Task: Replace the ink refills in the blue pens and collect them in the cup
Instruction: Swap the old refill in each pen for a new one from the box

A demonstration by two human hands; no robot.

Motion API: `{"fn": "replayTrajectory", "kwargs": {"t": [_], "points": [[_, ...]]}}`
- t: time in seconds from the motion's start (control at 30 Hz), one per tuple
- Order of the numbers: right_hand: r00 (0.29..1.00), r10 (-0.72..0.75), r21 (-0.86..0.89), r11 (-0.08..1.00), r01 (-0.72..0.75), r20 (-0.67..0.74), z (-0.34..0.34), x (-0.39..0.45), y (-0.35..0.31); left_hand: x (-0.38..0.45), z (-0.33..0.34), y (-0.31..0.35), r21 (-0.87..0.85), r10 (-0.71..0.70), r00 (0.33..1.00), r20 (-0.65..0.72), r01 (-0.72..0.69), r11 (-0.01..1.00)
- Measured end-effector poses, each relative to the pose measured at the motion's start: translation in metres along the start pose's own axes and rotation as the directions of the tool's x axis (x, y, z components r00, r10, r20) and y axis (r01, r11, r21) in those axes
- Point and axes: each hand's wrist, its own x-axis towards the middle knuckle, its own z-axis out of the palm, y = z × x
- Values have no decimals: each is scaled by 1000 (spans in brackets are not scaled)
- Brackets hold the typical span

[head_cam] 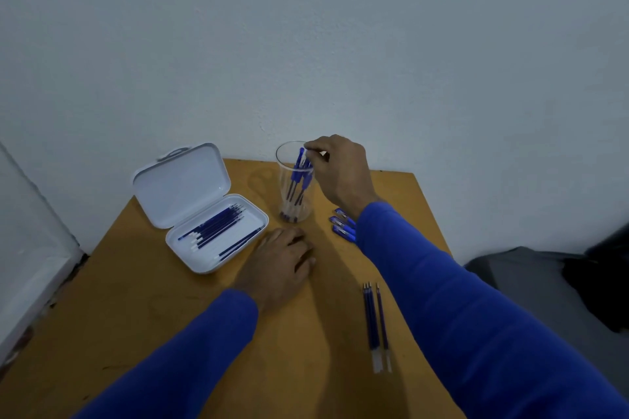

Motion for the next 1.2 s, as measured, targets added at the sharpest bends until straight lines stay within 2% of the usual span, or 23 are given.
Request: {"fn": "replayTrajectory", "kwargs": {"t": [0.1,0.17,0.3,0.43,0.6,0.7,0.93,1.1,1.2], "points": [[996,15,3,1000,-15,-84,-8,-18,11,3,-2,5,35,23,1000,-7,-23,999],[993,75,-49,996,-80,-96,-9,-31,29,4,0,10,36,50,998,-29,-49,998],[961,272,-195,946,-258,49,-7,-62,72,4,8,21,20,78,996,-32,-77,997],[901,382,-392,876,-281,207,-2,-88,98,5,12,28,0,48,998,-45,-48,999],[898,371,-453,860,-235,239,9,-104,113,2,16,25,-16,39,998,-41,-39,999],[869,417,-488,836,-252,265,13,-101,115,2,16,25,-9,29,999,-36,-29,1000],[872,433,-485,827,-284,227,18,-103,115,1,15,26,-15,19,999,-29,-20,1000],[818,507,-497,801,-333,271,22,-91,116,1,14,26,-18,12,999,-34,-12,1000],[675,614,-578,747,-328,409,22,-78,115,0,15,27,-14,20,999,-50,-21,1000]]}}
